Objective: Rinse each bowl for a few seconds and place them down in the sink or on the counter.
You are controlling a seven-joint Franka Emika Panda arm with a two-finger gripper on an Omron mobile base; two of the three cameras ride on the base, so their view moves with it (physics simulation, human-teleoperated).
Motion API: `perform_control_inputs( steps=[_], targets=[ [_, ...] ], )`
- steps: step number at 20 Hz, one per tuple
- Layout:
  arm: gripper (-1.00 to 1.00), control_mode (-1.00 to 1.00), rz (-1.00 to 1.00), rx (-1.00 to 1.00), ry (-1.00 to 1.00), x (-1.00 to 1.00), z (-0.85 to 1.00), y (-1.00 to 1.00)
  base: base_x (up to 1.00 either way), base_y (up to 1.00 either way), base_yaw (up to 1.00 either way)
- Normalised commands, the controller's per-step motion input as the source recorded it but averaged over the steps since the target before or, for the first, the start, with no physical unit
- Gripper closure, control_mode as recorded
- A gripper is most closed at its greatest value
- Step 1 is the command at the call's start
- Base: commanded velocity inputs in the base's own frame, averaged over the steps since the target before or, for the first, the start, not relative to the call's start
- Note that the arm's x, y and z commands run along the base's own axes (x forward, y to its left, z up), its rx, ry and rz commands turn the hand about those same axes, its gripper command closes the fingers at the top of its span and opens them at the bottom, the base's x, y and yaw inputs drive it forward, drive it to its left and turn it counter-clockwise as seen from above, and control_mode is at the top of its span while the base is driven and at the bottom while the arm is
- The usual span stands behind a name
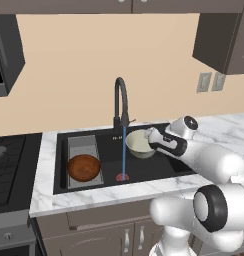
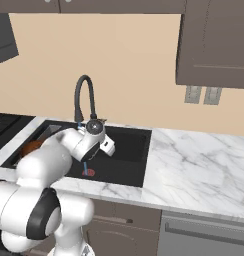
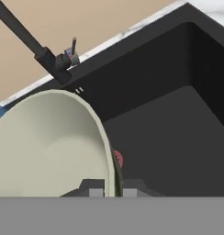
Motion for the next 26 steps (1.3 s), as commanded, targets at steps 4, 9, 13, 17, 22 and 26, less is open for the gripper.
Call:
perform_control_inputs(
  steps=[4,9,13,17,22,26],
  targets=[
    [1.00,-1.00,0.00,-0.01,0.00,0.23,-0.10,0.06,0.00,0.00,0.00],
    [1.00,-1.00,0.00,-0.01,0.00,0.29,-0.06,0.11,0.00,0.00,0.00],
    [1.00,-1.00,0.00,0.00,0.00,0.30,-0.06,0.13,0.00,0.00,0.00],
    [1.00,-1.00,0.00,0.00,0.00,0.29,-0.05,0.07,0.00,0.00,0.00],
    [1.00,-1.00,0.00,0.00,0.00,0.25,-0.09,0.00,0.00,0.00,0.00],
    [1.00,-1.00,0.00,0.00,0.00,0.25,-0.12,0.00,0.00,0.00,0.00]
  ],
)
